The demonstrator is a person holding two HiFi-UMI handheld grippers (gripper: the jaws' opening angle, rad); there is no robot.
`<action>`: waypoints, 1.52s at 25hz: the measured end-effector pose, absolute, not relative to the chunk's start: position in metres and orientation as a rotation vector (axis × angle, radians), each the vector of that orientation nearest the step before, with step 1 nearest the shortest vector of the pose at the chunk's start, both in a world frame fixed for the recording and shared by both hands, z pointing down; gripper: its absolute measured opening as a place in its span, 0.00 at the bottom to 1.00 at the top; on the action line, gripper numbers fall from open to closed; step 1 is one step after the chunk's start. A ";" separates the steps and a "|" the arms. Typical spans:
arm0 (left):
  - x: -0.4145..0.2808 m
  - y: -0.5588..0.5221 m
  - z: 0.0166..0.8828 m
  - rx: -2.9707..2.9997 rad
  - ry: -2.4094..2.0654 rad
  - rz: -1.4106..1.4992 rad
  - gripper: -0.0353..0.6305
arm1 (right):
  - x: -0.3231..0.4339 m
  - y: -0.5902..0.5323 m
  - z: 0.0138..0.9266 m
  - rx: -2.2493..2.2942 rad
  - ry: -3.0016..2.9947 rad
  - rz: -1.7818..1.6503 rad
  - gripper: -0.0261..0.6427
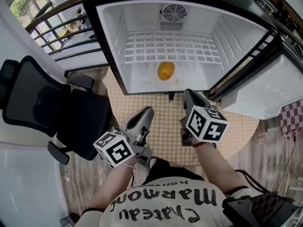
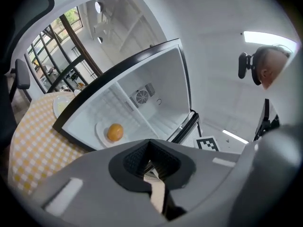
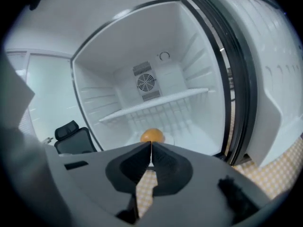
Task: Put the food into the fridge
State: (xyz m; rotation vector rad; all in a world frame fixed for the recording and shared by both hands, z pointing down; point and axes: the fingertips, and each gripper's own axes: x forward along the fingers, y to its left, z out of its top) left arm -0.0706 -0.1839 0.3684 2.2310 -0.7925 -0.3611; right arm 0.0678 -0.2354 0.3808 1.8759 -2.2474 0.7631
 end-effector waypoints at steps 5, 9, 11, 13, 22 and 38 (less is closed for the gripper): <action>-0.055 -0.163 0.322 2.358 -0.757 -0.362 0.06 | 0.064 -0.194 0.329 1.778 -2.508 0.728 0.06; -0.043 -0.139 0.296 2.457 -0.725 -0.351 0.06 | 0.060 -0.163 0.309 1.674 -2.655 0.724 0.06; -0.041 -0.130 0.284 2.504 -0.722 -0.358 0.06 | 0.062 -0.152 0.305 1.648 -2.671 0.668 0.06; -0.039 -0.118 0.274 2.532 -0.741 -0.357 0.06 | 0.069 -0.141 0.305 1.643 -2.666 0.625 0.06; -0.010 -0.046 0.263 2.539 -0.817 -0.377 0.06 | 0.119 -0.082 0.296 1.632 -2.690 0.617 0.06; 0.061 0.130 0.299 2.465 -0.948 -0.379 0.06 | 0.182 0.083 0.317 1.438 -2.717 0.586 0.06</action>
